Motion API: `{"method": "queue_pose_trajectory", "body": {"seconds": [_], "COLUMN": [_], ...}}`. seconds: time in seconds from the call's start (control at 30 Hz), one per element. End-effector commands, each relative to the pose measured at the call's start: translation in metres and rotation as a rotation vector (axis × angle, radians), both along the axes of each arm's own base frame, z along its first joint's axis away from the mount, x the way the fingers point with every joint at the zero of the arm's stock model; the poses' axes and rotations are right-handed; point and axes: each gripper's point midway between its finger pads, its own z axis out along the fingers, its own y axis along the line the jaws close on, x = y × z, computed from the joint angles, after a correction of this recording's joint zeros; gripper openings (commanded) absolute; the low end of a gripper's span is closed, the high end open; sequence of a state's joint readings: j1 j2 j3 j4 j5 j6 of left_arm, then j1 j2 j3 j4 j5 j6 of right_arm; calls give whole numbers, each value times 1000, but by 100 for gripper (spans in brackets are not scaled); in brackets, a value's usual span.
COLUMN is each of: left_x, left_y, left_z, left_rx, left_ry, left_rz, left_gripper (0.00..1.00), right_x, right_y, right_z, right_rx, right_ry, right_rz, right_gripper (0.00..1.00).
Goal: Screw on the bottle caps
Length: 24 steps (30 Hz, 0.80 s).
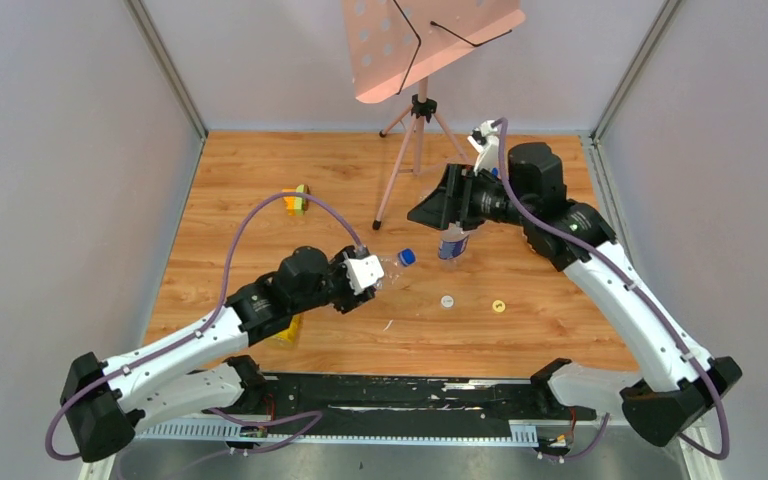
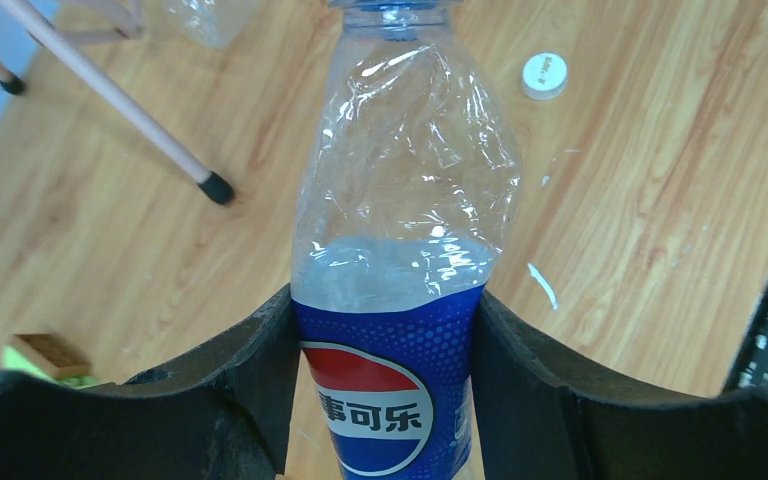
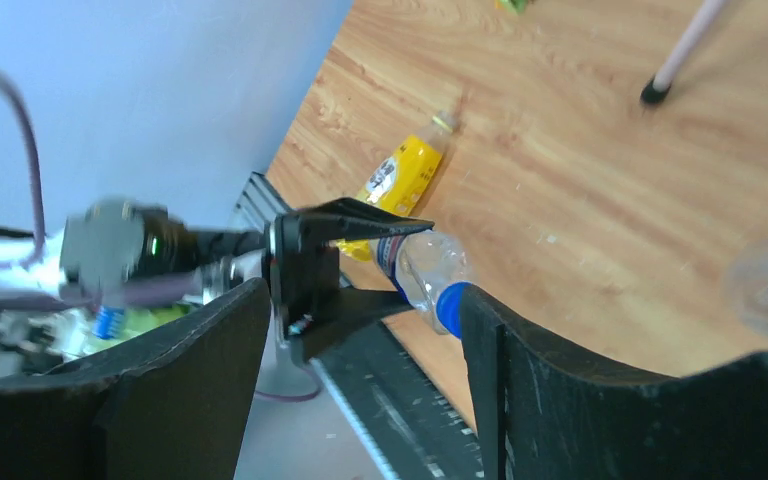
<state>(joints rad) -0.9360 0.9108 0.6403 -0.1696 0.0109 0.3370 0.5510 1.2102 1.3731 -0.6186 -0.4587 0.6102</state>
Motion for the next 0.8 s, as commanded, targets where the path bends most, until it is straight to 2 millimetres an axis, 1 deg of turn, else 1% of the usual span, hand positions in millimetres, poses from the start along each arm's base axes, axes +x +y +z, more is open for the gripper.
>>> {"method": "queue_pose_trajectory", "body": {"seconds": [0.0,0.03,0.07,0.1,0.13,0.17,0.2,0.23,0.27,0.33,0.43,0.57,0.6,0.77], "left_x": [-19,-26,-22,-31,-27,-35,-34,-40,-42,-48,-55,-59,-56,-53], "left_y": [-14,-19,-16,-21,-19,-23,-22,-25,-26,-29,-31,-29,-31,-32], "left_z": [29,35,43,46,53,55,62,62,68,70,73,72,75,81], "left_rx": [-183,-213,-236,-257,-274,-287,-295,-295,-295,-278,-251,-204,-201,-183], "left_ry": [163,194,198,238,243,277,283,308,315,341,342,375,360,346], "left_rz": [-151,-208,-213,-278,-286,-348,-364,-420,-443,-506,-589,-630,-641,-652], "left_gripper": [0,0,0,0,0,0,0,0,0,0,0,0,0,0], "right_x": [-16,-24,-33,-44,-54,-62,-72,-80,-87,-99,-102,-101,-102,-98], "right_y": [-12,-14,-15,-16,-17,-18,-19,-20,-22,-24,-25,-22,-21,-17], "right_z": [29,27,25,23,20,17,16,13,10,6,5,5,6,2], "right_rx": [-89,-104,-115,-122,-123,-127,-120,-120,-118,-118,-132,-139,-132,-134], "right_ry": [-472,-530,-597,-667,-730,-788,-841,-893,-946,-1039,-1115,-1165,-1168,-1149], "right_rz": [196,246,308,379,437,487,538,585,625,694,737,793,810,850], "right_gripper": [69,68,66,65,64,64,64,65,67,68,68,67,66,60]}}
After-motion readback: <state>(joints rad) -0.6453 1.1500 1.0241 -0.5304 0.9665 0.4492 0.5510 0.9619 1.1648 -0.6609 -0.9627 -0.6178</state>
